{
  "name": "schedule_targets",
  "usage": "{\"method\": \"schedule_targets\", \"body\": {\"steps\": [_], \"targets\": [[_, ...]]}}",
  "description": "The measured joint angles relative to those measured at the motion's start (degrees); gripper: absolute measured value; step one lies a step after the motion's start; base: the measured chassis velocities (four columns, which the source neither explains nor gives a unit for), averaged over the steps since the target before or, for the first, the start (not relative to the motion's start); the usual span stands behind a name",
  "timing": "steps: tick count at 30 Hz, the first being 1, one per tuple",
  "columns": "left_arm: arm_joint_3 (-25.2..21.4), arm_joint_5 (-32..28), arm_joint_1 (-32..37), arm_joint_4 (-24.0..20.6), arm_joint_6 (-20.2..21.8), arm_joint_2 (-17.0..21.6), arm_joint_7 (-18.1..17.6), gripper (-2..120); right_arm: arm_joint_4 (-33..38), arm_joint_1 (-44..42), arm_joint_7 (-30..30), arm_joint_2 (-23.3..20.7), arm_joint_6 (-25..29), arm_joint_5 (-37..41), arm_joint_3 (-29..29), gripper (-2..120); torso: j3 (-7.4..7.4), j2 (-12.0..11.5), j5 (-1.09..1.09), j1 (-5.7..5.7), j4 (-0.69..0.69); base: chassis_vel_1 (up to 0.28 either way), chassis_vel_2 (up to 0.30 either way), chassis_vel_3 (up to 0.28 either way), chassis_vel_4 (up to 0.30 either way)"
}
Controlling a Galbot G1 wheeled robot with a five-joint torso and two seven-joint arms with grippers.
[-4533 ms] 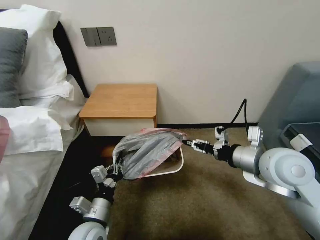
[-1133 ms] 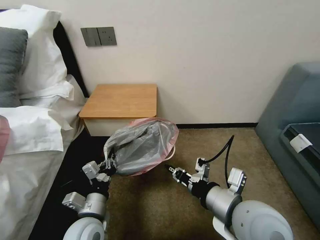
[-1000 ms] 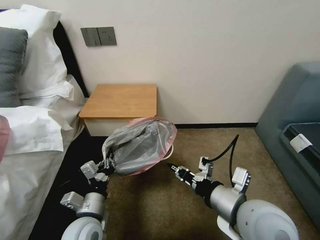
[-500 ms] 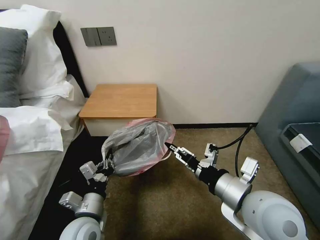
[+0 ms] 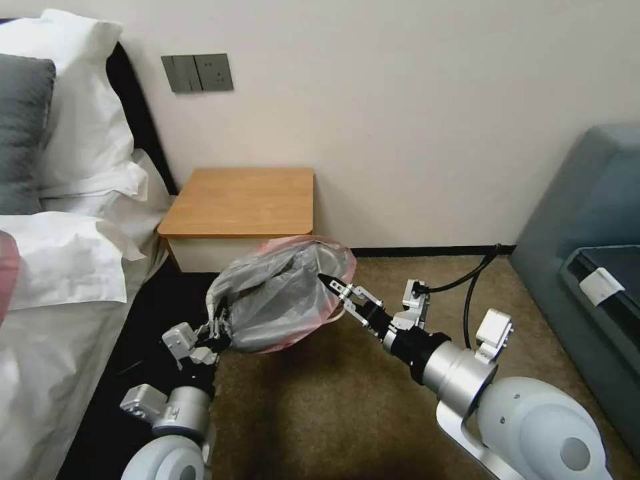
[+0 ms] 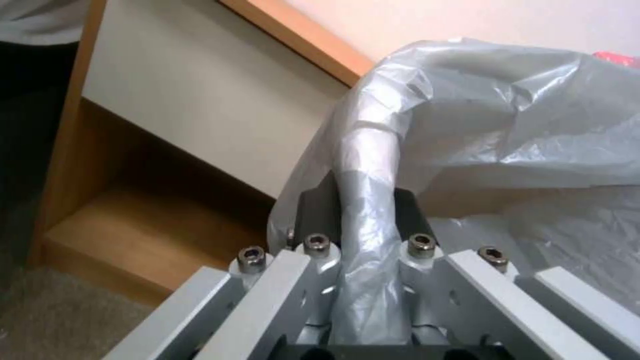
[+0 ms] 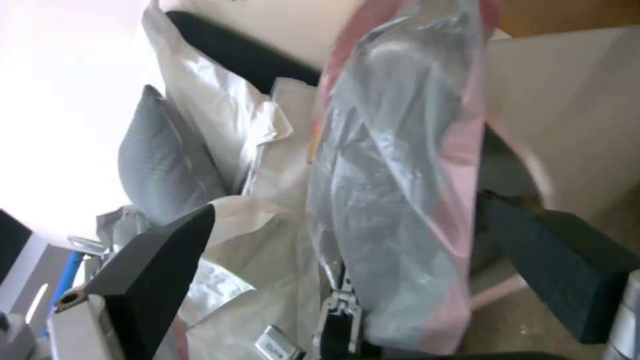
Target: Pick up the garbage bag from the table and place it over the trash can.
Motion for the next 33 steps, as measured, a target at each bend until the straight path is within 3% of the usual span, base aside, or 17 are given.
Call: {"method": "schedule_targets", "body": {"steps": [9, 28, 33], "targets": [[0.44, 0.69, 0.63, -1.09, -0.01, -0.16, 0.08, 5, -2.45, 1.92, -0.54, 1.03, -0.03, -0.95, -1.16, 76, 0.00, 0.00, 0.00, 0.00, 0.00, 0.000, 0.000, 0.000, 0.000], [1.28, 1.49, 1.09, -1.90, -0.28, -0.96, 0.21, 5, -3.69, 1.70, -2.79, 1.19, 0.39, -3.79, -1.50, 3, 0.00, 0.00, 0.00, 0.00, 0.00, 0.000, 0.000, 0.000, 0.000], [1.25, 1.58, 1.24, -2.14, -0.33, -0.97, 0.26, 5, -3.52, 1.40, -2.79, 1.19, 0.43, -3.96, -1.48, 0, 0.00, 0.00, 0.00, 0.00, 0.00, 0.000, 0.000, 0.000, 0.000]]}}
